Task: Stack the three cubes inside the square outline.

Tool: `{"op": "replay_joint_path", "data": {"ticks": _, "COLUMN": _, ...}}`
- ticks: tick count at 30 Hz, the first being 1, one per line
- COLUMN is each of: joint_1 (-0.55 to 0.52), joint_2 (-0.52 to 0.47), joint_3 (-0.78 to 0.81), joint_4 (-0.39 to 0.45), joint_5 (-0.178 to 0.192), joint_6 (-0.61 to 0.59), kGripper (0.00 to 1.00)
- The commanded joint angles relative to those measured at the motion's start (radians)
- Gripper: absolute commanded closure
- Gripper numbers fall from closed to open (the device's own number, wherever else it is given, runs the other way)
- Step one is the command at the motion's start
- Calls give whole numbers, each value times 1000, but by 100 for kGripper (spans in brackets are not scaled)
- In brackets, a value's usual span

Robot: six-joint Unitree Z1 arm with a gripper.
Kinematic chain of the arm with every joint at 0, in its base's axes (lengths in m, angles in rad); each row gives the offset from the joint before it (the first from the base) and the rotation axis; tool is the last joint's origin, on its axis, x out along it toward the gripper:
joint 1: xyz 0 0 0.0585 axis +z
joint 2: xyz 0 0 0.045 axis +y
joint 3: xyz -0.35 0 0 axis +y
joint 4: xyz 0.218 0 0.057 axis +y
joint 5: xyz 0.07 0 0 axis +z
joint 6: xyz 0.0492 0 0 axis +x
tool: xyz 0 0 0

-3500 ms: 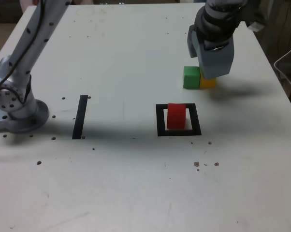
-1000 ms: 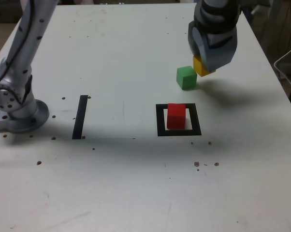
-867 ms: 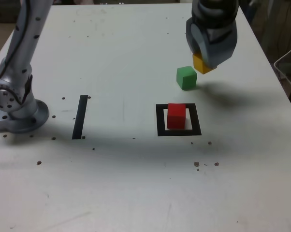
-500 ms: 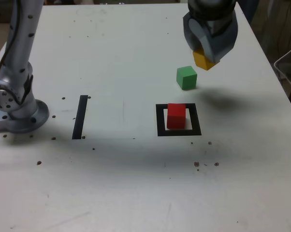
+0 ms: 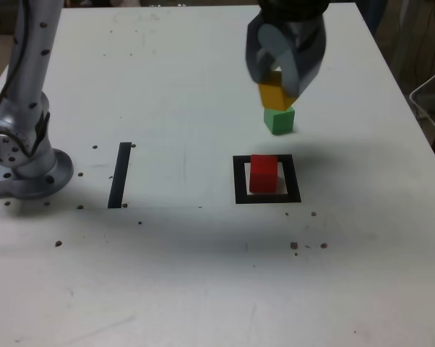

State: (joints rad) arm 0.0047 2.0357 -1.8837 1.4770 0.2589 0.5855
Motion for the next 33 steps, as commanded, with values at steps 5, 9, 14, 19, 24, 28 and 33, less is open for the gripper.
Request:
{"op": "replay_joint_path", "data": {"ticks": 5, "joint_1": -27, "joint_2": -66, "joint_3": 44, "joint_4": 99, "joint_5": 19, "joint_6": -218, "kGripper": 80}}
{"op": "replay_joint_path", "data": {"ticks": 9, "joint_1": -47, "joint_2": -90, "joint_3": 79, "joint_4": 111, "joint_5": 17, "joint_6": -342, "kGripper": 80}}
{"op": "replay_joint_path", "data": {"ticks": 14, "joint_1": -86, "joint_2": -105, "joint_3": 123, "joint_4": 103, "joint_5": 5, "joint_6": -499, "kGripper": 81}}
{"op": "replay_joint_path", "data": {"ticks": 19, "joint_1": -111, "joint_2": -89, "joint_3": 124, "joint_4": 86, "joint_5": -8, "joint_6": -580, "kGripper": 81}}
{"op": "replay_joint_path", "data": {"ticks": 24, "joint_1": -130, "joint_2": -73, "joint_3": 119, "joint_4": 81, "joint_5": -43, "joint_6": -646, "kGripper": 82}}
{"op": "replay_joint_path", "data": {"ticks": 28, "joint_1": -150, "joint_2": -74, "joint_3": 113, "joint_4": 80, "joint_5": -78, "joint_6": -706, "kGripper": 83}}
{"op": "replay_joint_path", "data": {"ticks": 33, "joint_1": -184, "joint_2": -74, "joint_3": 109, "joint_4": 84, "joint_5": -72, "joint_6": -797, "kGripper": 83}}
